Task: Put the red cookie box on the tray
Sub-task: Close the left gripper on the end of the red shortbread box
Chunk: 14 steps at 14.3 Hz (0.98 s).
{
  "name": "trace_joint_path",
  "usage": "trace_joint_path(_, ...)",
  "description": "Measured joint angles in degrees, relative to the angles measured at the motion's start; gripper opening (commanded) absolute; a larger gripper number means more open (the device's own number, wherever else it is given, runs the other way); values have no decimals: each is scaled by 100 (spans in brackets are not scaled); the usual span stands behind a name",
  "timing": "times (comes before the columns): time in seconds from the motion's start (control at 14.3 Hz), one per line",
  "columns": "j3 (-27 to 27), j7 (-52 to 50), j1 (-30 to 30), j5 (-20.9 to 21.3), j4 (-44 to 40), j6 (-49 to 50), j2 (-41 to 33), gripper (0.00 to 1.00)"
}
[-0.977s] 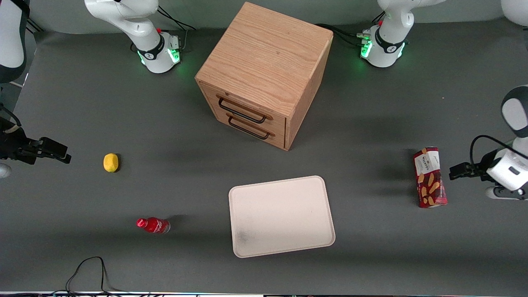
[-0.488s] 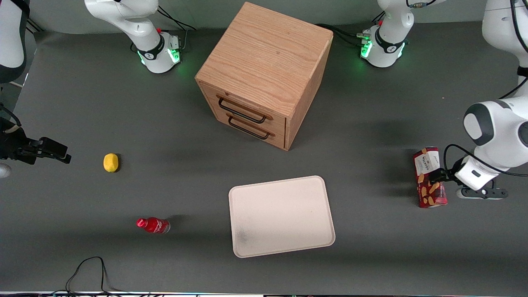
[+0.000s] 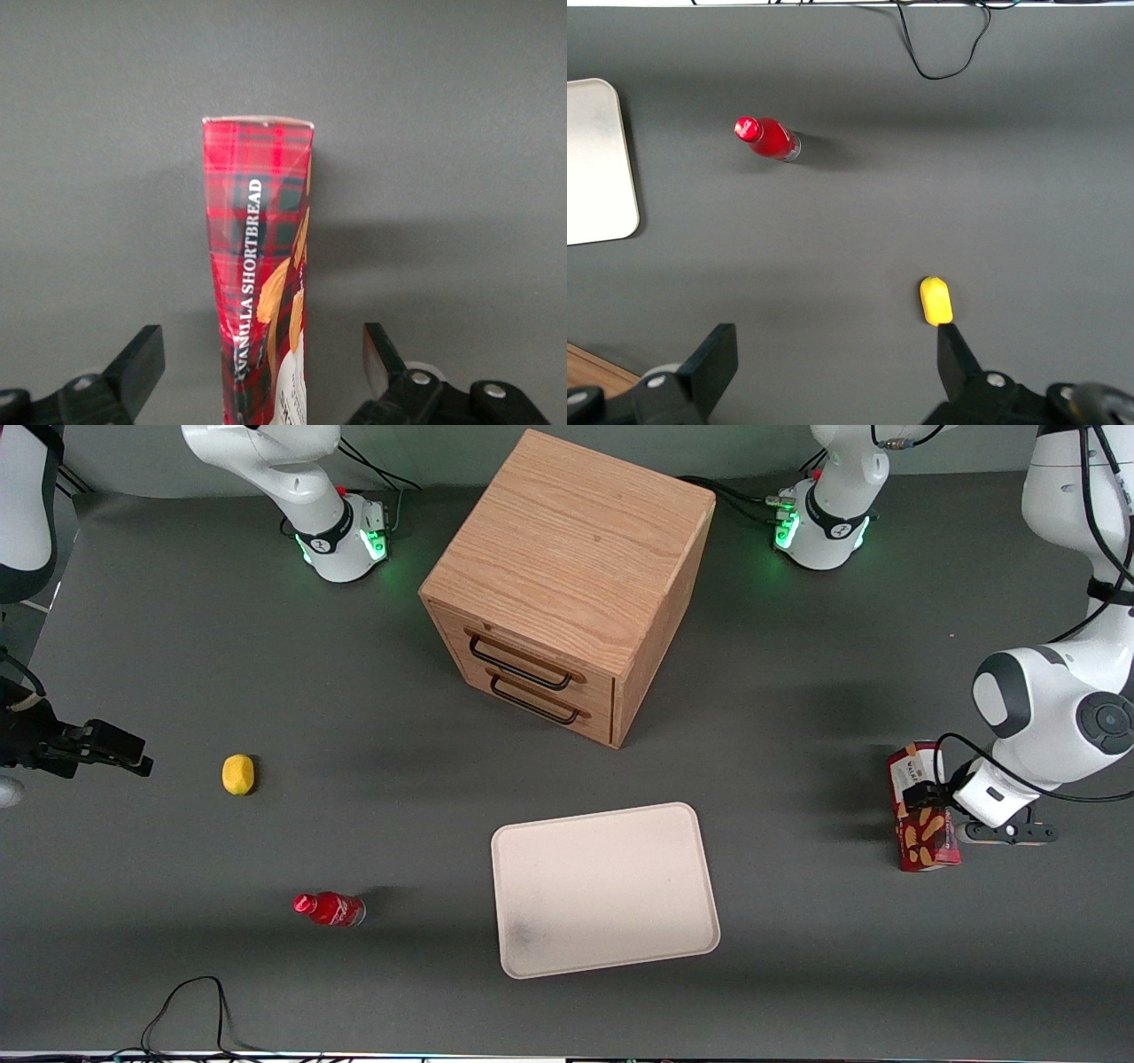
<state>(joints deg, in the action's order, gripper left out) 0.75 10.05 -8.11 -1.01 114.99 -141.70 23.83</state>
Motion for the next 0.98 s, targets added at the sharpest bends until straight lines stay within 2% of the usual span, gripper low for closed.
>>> trace_joint_path(0.07, -1, 0, -1, 0, 0, 0, 15, 99)
trace_joint_path(0.14, -2, 0, -1, 0, 1, 1, 25, 84)
trace_joint_path(0.28, -3, 2, -1, 0, 2, 5, 35, 24)
trace_joint_path(0.35, -3, 2, -2, 0, 2, 6, 36, 0)
trace_joint_path(0.77, -13, 14, -4, 0, -5, 30, 36, 0)
trace_joint_path(0.98, -10, 16, -4, 0, -162, 377, 30, 0)
